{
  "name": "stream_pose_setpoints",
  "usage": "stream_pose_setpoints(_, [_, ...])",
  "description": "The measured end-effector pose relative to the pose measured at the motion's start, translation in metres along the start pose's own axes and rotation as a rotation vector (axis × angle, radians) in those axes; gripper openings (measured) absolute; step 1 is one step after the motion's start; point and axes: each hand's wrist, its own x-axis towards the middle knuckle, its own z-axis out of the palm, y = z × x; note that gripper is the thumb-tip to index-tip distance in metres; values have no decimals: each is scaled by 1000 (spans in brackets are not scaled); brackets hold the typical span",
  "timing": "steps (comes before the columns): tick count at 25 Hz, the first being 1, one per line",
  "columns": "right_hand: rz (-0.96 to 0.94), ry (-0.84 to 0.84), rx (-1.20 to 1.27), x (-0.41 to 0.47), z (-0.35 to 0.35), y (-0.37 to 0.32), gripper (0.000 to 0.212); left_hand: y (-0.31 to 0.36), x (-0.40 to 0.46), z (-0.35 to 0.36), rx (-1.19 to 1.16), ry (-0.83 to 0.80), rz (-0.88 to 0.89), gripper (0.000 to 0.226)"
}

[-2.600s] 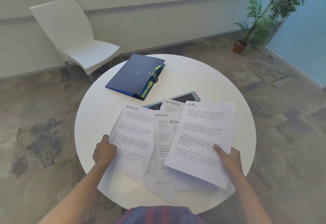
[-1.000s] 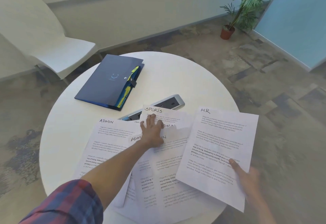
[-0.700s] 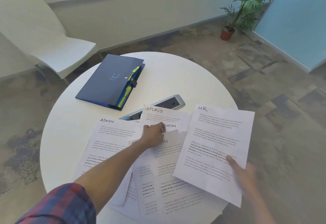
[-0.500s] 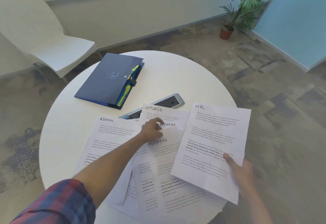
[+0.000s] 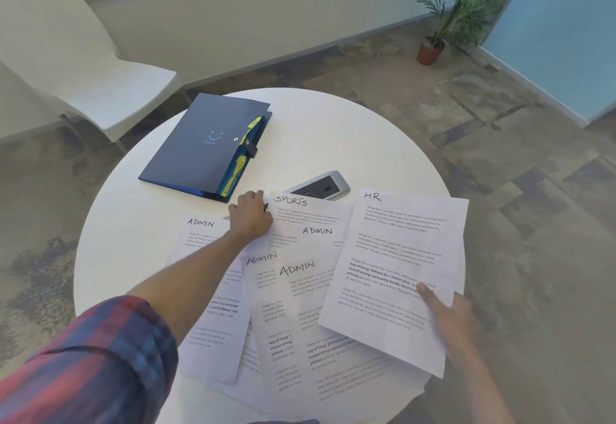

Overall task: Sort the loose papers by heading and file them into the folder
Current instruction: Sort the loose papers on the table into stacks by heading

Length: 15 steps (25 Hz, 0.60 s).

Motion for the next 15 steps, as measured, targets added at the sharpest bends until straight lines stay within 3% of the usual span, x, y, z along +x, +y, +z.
stream_pose_setpoints(3, [26, -1, 25, 3, 6, 3, 25, -4, 8, -2, -57, -67, -125, 51])
stream_pose_setpoints(8, [14, -15, 45, 5, 14, 3, 21, -3, 4, 3, -341, 38, -81, 37])
stream_pose_setpoints(12, [-10, -38, 42, 7, 16, 1, 22, -2, -1, 6, -182, -57, -94, 72])
stream_pose_setpoints(15, [-30, -40, 39, 7, 16, -4, 19, 0, -1, 8, -176, -118, -114, 76])
